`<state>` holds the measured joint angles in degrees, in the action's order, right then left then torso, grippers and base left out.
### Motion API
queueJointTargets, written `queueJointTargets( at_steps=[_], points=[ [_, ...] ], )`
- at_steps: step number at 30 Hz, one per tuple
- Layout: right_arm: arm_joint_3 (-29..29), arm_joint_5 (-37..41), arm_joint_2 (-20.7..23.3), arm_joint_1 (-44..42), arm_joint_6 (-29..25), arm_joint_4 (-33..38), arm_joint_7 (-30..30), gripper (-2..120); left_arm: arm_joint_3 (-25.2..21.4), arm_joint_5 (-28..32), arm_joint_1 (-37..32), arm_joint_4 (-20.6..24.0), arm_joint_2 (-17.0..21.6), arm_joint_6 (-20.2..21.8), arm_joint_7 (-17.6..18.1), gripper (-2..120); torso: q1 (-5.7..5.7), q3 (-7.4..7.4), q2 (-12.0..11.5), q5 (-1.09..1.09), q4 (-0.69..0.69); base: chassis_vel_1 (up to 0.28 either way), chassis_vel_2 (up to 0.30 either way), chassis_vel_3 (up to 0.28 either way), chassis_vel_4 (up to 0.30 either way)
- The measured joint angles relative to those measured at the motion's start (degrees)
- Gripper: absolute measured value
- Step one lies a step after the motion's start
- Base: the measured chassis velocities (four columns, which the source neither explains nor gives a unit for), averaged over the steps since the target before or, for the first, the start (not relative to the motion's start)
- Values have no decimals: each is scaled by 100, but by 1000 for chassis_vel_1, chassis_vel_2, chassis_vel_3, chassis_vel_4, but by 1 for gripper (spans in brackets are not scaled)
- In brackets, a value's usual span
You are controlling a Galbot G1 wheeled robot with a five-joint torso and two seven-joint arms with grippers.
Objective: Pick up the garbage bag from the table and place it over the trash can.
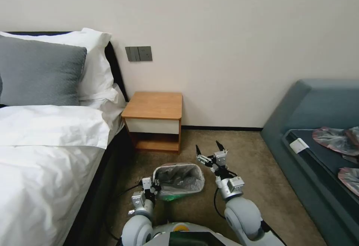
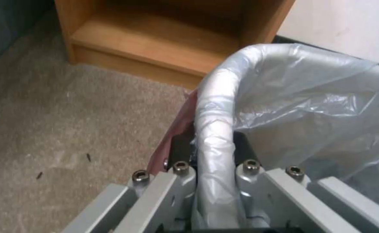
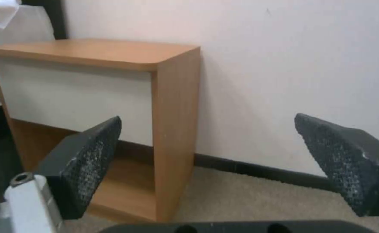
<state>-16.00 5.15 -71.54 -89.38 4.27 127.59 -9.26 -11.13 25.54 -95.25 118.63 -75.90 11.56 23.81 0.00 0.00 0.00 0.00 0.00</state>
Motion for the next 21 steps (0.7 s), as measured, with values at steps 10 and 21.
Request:
queueJointTargets(
  at_steps=[10,21],
  points=[
    [-7,16,9,5,-12,-66,-16,100,-8,-185,71,-18,43,84,10,9,0,0,0,-1,-1,0,0,0,0],
    [19,0,-54,-46,-29,-123,-28,100,-132,-436,222,-8,91,15,-201,45,0,0,0,0,-1,0,0,0,0]
  ],
)
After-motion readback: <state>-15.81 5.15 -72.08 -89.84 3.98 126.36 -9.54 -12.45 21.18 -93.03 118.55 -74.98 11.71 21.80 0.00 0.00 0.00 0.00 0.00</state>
